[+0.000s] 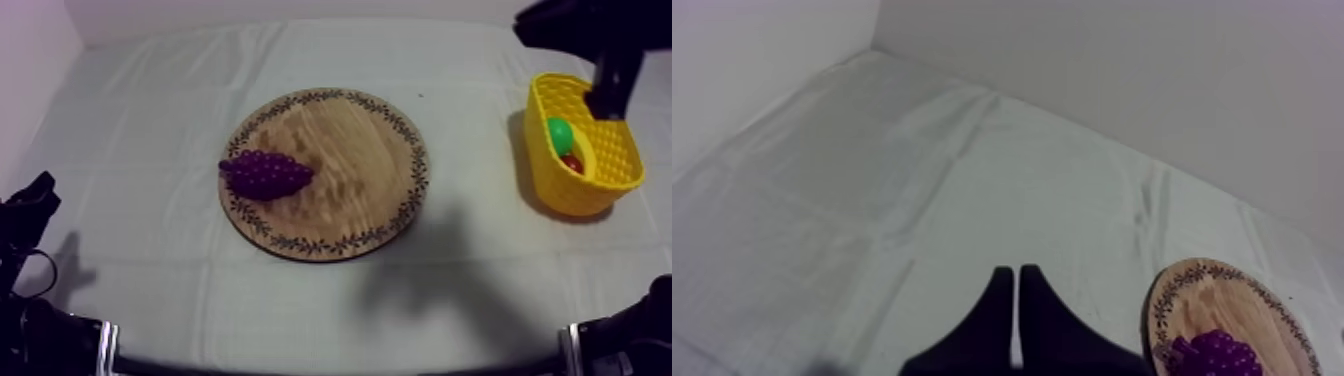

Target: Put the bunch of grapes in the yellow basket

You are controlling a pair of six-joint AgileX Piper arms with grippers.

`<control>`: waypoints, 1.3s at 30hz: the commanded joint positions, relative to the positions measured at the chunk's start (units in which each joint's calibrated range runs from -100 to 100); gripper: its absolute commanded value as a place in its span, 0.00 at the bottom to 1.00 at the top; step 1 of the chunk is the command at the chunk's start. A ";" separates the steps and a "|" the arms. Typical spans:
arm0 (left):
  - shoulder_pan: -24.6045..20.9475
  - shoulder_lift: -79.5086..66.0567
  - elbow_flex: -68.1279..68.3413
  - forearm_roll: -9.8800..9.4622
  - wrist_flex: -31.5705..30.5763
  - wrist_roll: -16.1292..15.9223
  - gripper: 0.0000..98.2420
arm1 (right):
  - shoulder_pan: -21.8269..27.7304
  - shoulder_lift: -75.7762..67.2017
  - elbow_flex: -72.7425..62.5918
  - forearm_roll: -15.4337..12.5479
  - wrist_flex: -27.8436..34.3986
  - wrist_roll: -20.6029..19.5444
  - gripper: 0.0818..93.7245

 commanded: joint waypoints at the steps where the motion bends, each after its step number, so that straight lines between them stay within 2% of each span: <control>1: 0.02 0.02 -0.04 0.01 -0.01 -0.01 0.00 | -0.54 9.66 -8.67 0.20 1.71 2.01 0.00; 7: 0.02 0.02 -0.04 0.01 -0.01 -0.01 0.00 | -2.87 21.66 -17.11 1.16 4.37 3.19 0.00; 12: 0.02 0.02 -0.04 0.01 -0.01 -0.01 0.00 | -4.40 30.84 -26.60 0.18 8.98 5.41 0.00; 21: 0.02 0.02 -0.04 0.01 -0.01 -0.01 0.00 | -6.72 44.45 -43.16 -1.65 17.02 6.92 0.01; 30: 0.02 0.02 -0.04 0.01 -0.01 -0.01 0.00 | -6.93 52.06 -51.48 -1.73 18.82 6.61 0.01; 34: 0.02 0.02 -0.04 0.01 -0.01 -0.01 0.00 | -6.75 53.16 -52.00 -1.47 18.48 6.86 0.08; 39: 0.02 0.02 -0.04 0.01 -0.01 -0.01 0.00 | -6.74 53.71 -52.30 -1.03 18.29 6.71 0.28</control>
